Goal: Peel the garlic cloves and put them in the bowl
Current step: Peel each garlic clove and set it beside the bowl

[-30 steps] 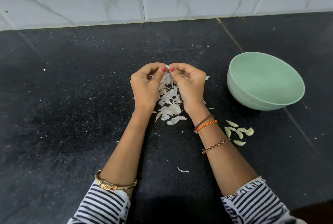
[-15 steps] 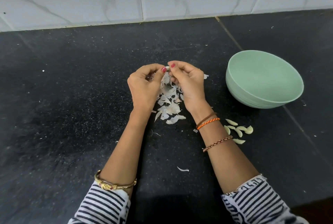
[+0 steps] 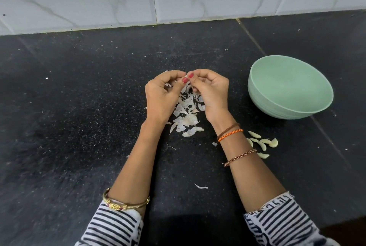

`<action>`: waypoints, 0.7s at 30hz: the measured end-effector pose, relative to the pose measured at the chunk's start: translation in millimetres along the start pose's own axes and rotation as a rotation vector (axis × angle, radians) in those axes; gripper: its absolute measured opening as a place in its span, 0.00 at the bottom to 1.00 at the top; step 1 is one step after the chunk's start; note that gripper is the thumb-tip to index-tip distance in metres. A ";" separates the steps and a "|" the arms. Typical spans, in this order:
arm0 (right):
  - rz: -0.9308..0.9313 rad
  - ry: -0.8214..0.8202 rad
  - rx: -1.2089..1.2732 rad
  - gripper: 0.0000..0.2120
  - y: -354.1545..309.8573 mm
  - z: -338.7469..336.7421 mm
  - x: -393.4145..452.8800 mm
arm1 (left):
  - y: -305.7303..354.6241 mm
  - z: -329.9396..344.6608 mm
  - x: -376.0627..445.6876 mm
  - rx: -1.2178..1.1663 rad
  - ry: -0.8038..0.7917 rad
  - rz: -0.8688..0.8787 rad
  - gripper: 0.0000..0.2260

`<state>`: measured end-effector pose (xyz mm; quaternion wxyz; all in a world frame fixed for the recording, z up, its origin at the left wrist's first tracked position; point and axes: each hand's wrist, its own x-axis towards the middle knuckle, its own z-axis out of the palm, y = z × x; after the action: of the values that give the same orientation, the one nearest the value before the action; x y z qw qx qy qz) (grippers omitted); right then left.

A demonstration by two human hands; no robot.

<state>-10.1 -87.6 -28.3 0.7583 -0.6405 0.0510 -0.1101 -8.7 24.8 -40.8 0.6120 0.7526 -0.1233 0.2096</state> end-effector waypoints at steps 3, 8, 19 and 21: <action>0.007 -0.009 -0.005 0.01 -0.5 -0.4 0.3 | 1.1 0.7 2.1 -0.038 0.008 -0.022 0.07; 0.041 -0.075 0.000 0.06 0.5 0.5 3.0 | -2.6 -0.5 2.5 -0.117 0.058 -0.094 0.08; -0.209 0.004 -0.259 0.19 3.9 -2.4 3.9 | -2.6 -0.7 2.9 -0.097 0.126 -0.180 0.07; -0.212 -0.012 -0.211 0.16 1.2 -1.3 2.7 | -2.6 -0.2 2.6 -0.046 0.124 -0.170 0.07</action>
<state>-7.7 -89.3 -29.5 0.6713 -0.7190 -0.0101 -0.1798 -5.3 25.7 -41.9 0.6512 0.7316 -0.0256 0.1999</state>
